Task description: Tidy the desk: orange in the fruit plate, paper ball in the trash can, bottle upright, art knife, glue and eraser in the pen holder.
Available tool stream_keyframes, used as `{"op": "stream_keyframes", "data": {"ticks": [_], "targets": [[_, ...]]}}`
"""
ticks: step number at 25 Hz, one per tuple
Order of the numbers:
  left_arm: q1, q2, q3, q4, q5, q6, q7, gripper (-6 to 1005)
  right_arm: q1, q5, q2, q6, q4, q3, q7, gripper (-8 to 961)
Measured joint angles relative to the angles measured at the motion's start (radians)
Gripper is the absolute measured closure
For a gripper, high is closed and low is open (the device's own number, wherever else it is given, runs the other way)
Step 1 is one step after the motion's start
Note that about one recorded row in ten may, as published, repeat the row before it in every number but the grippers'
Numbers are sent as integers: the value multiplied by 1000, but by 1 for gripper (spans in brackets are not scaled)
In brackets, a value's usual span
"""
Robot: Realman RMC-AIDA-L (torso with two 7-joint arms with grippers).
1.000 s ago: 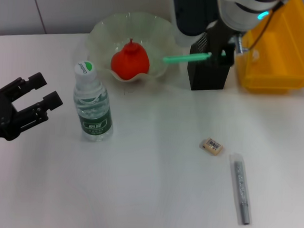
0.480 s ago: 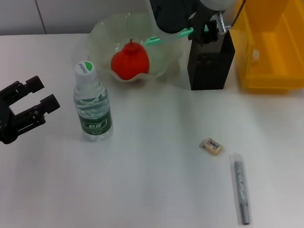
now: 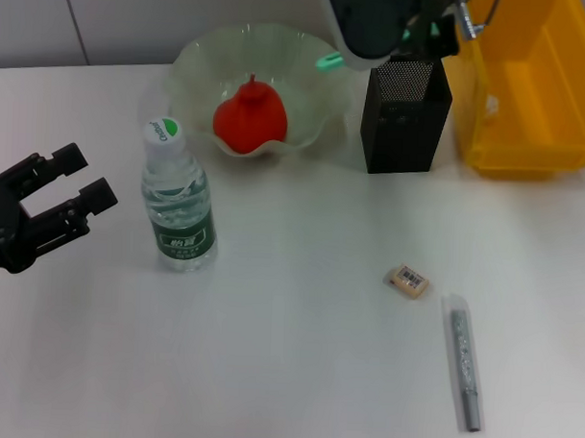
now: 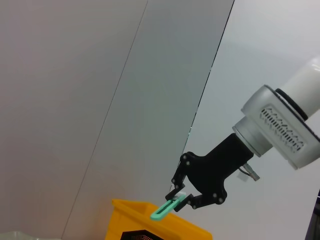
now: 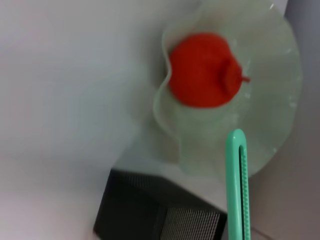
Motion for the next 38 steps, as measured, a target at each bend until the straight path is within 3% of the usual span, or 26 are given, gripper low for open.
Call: {"op": "stream_keyframes", "data": {"ticks": [2,12,16,25,32,38], "targets": [[-1,0,1,0,0,0,0,213,-9,-1,-27,-1,-4,-50,0,785],[-2,-7,5,0,0,0,0,213,-17,-4,-83,14,-18,-158,1,786],[0,-9,5,0,0,0,0,213,-17,-4,-117,33,-16,-244,0,786],[7,-13,5,0,0,2,8,213,6,-6,-168,69,25,-404,-1,782],[7,-15,13,0,0,1,8,213,69,-6,-192,107,138,-593,38,777],[7,-17,16,-4,0,-5,10,213,113,-5,-185,167,206,-676,86,772]]}}
